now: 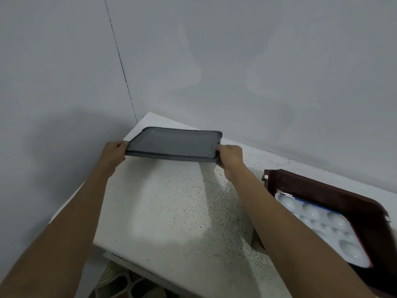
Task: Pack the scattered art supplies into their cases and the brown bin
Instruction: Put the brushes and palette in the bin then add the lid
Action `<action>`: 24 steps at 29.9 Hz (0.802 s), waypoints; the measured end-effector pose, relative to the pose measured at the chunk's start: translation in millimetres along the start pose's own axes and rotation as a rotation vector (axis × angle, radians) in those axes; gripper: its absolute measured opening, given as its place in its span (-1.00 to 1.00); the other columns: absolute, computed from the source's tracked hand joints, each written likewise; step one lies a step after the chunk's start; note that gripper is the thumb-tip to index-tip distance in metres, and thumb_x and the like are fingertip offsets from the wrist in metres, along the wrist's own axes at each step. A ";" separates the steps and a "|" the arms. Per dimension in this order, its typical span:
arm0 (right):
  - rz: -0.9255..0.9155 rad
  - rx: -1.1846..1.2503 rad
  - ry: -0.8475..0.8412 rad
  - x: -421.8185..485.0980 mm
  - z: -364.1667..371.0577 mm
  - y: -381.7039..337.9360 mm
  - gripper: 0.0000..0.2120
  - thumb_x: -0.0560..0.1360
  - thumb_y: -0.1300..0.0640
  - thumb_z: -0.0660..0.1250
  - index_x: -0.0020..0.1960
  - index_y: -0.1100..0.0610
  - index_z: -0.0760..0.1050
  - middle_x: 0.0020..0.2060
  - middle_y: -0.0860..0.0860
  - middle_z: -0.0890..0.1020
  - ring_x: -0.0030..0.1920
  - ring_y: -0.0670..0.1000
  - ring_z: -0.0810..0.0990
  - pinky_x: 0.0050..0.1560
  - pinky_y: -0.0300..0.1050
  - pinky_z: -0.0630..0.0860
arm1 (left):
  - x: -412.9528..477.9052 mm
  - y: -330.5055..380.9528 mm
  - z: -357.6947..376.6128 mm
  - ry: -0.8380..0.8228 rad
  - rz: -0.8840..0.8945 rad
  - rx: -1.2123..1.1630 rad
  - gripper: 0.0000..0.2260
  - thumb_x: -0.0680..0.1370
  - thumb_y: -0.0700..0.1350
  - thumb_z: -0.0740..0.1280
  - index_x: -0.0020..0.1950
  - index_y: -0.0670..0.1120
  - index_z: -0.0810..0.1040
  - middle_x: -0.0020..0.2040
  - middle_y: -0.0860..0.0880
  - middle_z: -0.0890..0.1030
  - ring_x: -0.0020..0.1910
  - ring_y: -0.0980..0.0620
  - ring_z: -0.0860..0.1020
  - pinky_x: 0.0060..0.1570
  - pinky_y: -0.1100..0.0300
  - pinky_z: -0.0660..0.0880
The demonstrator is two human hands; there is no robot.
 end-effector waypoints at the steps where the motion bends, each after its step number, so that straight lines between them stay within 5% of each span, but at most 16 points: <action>1: -0.019 0.043 0.006 -3.0 -5.7 -8.4 -0.90 0.54 0.33 0.28 -0.14 0.25 0.51 -0.22 0.14 0.55 -0.27 0.02 0.48 -0.24 -0.16 0.53 | -4.9 8.0 4.6 -0.008 0.011 -0.037 -0.84 0.64 -0.17 0.19 0.07 -0.14 0.55 -0.01 -0.14 0.51 -0.04 -0.07 0.45 -0.03 0.04 0.43; 5: -0.150 0.088 0.040 -18.4 -40.3 -43.1 -0.83 0.57 0.31 0.24 0.08 0.18 0.57 -0.06 0.08 0.64 -0.13 0.02 0.60 -0.22 -0.17 0.54 | -25.1 39.4 22.0 -0.001 0.094 -0.144 -0.81 0.61 -0.26 0.17 0.04 -0.16 0.57 -0.03 -0.11 0.55 -0.05 -0.05 0.47 -0.04 0.08 0.43; 10: -0.392 -0.075 0.226 -37.4 -120.3 -72.4 -0.84 0.55 0.21 0.33 0.08 0.13 0.65 -0.15 -0.05 0.66 -0.09 -0.03 0.63 0.00 -0.17 0.56 | -56.6 83.6 52.9 0.038 0.245 -0.171 -0.79 0.59 -0.27 0.23 0.10 -0.12 0.63 -0.06 -0.01 0.61 -0.16 0.17 0.50 -0.09 0.25 0.43; 16: -0.364 0.072 0.278 -59.1 -219.7 -64.5 -0.85 0.56 0.23 0.32 0.06 0.22 0.64 -0.39 0.06 0.56 -0.38 -0.02 0.48 -0.25 -0.17 0.50 | -105.1 145.8 115.7 -0.085 0.411 -0.175 -0.80 0.59 -0.26 0.22 0.08 -0.07 0.60 -0.17 0.07 0.60 -0.35 0.31 0.50 -0.33 0.46 0.42; 24: -0.189 0.325 0.195 -90.0 -337.3 -29.9 -0.62 0.62 -0.12 0.16 -0.02 0.16 0.56 -0.14 0.16 0.69 -0.23 0.07 0.59 -0.13 -0.08 0.54 | -166.1 185.9 207.9 -0.261 0.316 -0.264 -0.70 0.67 0.07 0.12 0.04 -0.02 0.61 -0.14 -0.10 0.67 -0.16 0.03 0.63 -0.05 0.13 0.51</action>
Point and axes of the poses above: each hand's wrist, its own x-axis towards the middle knuckle, its own z-axis out of the palm, y = z × x, the point moved 9 cm from there along x, towards the middle knuckle
